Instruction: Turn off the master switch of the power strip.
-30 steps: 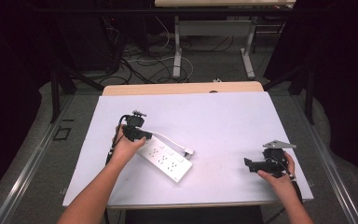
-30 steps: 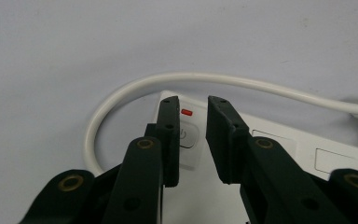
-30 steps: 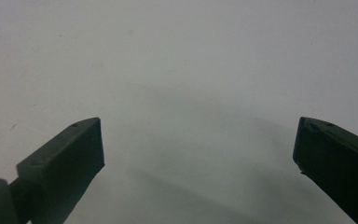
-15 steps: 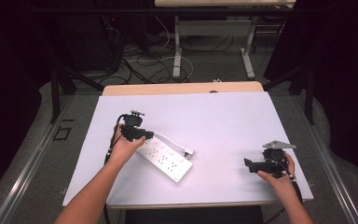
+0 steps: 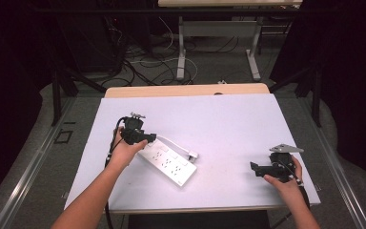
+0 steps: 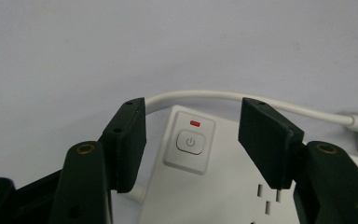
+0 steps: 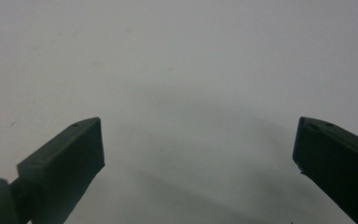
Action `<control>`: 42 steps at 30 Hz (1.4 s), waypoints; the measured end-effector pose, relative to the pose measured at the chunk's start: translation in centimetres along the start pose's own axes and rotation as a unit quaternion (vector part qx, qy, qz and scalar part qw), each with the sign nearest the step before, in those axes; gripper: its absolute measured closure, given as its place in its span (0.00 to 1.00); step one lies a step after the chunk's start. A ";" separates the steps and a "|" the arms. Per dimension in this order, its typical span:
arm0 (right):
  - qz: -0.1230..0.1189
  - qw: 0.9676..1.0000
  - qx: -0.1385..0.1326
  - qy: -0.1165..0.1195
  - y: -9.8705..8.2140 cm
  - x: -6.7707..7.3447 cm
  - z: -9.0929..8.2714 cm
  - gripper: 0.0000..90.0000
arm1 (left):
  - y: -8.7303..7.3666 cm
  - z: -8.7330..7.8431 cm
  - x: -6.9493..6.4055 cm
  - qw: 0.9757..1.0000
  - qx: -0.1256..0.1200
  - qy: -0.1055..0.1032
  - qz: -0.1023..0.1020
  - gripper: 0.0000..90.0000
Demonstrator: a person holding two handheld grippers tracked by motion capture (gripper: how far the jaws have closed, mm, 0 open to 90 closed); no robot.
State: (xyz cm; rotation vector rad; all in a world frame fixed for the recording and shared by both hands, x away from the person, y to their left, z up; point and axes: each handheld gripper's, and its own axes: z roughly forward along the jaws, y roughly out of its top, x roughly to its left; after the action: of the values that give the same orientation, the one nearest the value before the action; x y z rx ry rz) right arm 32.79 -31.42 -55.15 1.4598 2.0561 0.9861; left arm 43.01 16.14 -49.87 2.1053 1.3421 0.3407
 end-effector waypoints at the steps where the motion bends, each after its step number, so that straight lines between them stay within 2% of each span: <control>1: 0.001 1.000 0.001 0.000 0.0 0.0 0.0 0.02 | 0.0 0.0 0.0 1.000 0.001 0.005 0.007 0.44; 3: -0.002 1.000 0.001 0.000 0.0 0.0 0.0 0.02 | 0.0 -0.2 -0.1 1.000 0.009 0.018 0.016 0.41; 4: -0.002 1.000 0.001 0.001 0.0 0.0 0.0 0.02 | 0.0 -0.2 -0.1 0.999 0.009 0.017 0.026 0.41; 6: 0.001 1.000 0.001 0.001 0.0 0.1 0.1 0.02 | 0.0 -0.4 -0.2 0.999 -0.002 0.016 0.040 0.40; 7: -0.006 1.000 0.001 0.001 0.0 0.0 0.0 0.02 | 0.0 -0.5 -0.2 0.999 -0.007 0.017 0.047 0.40; 9: 0.000 1.000 0.000 0.000 0.0 0.1 0.0 0.02 | 0.1 -0.8 -0.3 0.998 -0.007 0.016 0.054 0.39; 10: -0.001 1.000 0.001 0.001 0.0 0.0 0.0 0.02 | 0.2 -0.9 -0.4 0.998 -0.016 0.016 0.058 0.38; 13: 0.002 1.000 0.000 0.000 0.0 0.0 0.0 0.02 | 0.3 -1.3 -0.6 0.998 -0.020 0.019 0.057 0.35; 15: 0.001 1.000 0.000 0.000 0.0 0.0 0.0 0.02 | 0.4 -1.5 -0.7 0.998 -0.020 0.021 0.064 0.34; 20: 0.000 1.000 0.000 0.000 0.0 0.0 -0.1 0.02 | 0.2 -1.9 -0.8 0.997 -0.026 0.025 0.062 0.28; 25: 0.000 1.000 -0.001 0.000 0.0 0.0 -0.1 0.02 | 0.0 -2.3 -0.7 0.999 -0.026 0.008 0.047 0.17; 27: 0.002 1.000 0.000 0.000 0.1 0.1 -0.1 0.02 | -0.2 -2.4 -0.8 0.999 -0.026 0.005 0.043 0.16; 30: 0.000 1.000 0.000 0.000 0.0 0.0 -0.1 0.02 | -0.5 -2.6 -0.8 0.999 -0.028 -0.013 0.041 0.02; 31: 0.001 1.000 0.000 -0.001 0.0 0.0 -0.1 0.02 | -0.6 -2.7 -0.8 0.998 -0.032 -0.016 0.044 0.01; 33: 0.000 1.000 -0.001 -0.001 0.1 0.0 -0.1 0.02 | -0.8 -2.9 -0.9 0.998 -0.035 -0.023 0.049 0.00; 38: 0.000 1.000 -0.002 -0.001 0.1 0.0 -0.1 0.02 | -1.3 -3.7 -1.1 0.997 -0.050 -0.041 0.037 0.00; 42: -0.004 1.000 -0.003 -0.002 0.1 0.0 -0.1 0.02 | -1.6 -4.4 -0.9 0.997 -0.056 -0.044 0.030 0.00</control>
State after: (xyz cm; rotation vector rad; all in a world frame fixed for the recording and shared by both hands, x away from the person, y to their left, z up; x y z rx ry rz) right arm 32.76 -31.49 -55.01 1.4489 2.0516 0.9857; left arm 39.19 17.39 -47.34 2.0474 1.1844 0.3364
